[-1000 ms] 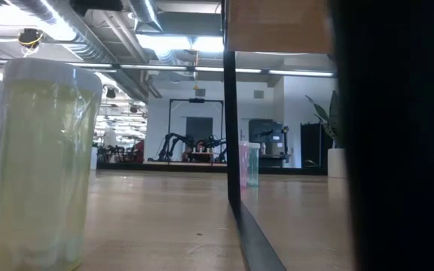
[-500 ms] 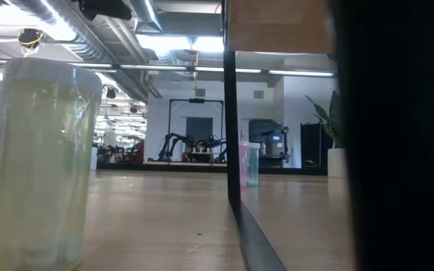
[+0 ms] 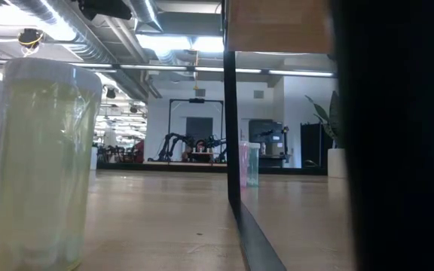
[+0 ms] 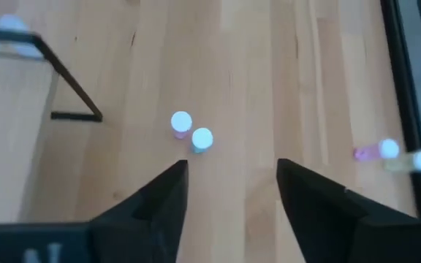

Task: Pick and place medicine bottles onto shelf by color
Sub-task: Put the top left blue pill bottle on the shelf

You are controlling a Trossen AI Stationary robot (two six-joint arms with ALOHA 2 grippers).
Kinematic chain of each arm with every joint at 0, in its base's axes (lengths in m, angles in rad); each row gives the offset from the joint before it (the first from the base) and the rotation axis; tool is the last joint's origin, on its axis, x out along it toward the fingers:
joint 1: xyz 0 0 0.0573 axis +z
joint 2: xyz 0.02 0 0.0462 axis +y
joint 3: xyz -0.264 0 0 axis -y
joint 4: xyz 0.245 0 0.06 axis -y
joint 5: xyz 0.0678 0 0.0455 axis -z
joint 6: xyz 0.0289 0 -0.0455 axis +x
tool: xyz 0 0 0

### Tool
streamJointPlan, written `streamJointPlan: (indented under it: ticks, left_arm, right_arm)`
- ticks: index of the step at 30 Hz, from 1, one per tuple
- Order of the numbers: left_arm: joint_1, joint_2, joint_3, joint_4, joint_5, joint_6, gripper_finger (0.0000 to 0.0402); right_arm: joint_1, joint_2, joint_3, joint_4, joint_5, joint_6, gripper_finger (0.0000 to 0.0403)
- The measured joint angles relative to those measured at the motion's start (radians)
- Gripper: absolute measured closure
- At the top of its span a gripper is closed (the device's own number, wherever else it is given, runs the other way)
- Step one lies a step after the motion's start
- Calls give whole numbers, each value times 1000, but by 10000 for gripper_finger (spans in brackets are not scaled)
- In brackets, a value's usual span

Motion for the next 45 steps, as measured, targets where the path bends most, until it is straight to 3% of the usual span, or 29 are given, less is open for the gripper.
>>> streamJointPlan:
  ticks: [6,19,27,40,45]
  left_arm:
    - [0,0,0,-1,0,0,354]
    - [-1,0,0,-3,0,7,354]
    - [0,0,0,-3,48,8,354]
    - [0,2,0,-3,52,18,354]
    - [0,9,0,-5,198,120,354]
  right_arm:
    - [0,42,0,21,-30,-56,171]
    - [0,257,0,57,-45,-150,171]
    - [0,374,0,123,-45,-189,171]
    - [-3,457,0,155,-28,-206,171]
    - [-6,457,0,155,-27,-206,171]
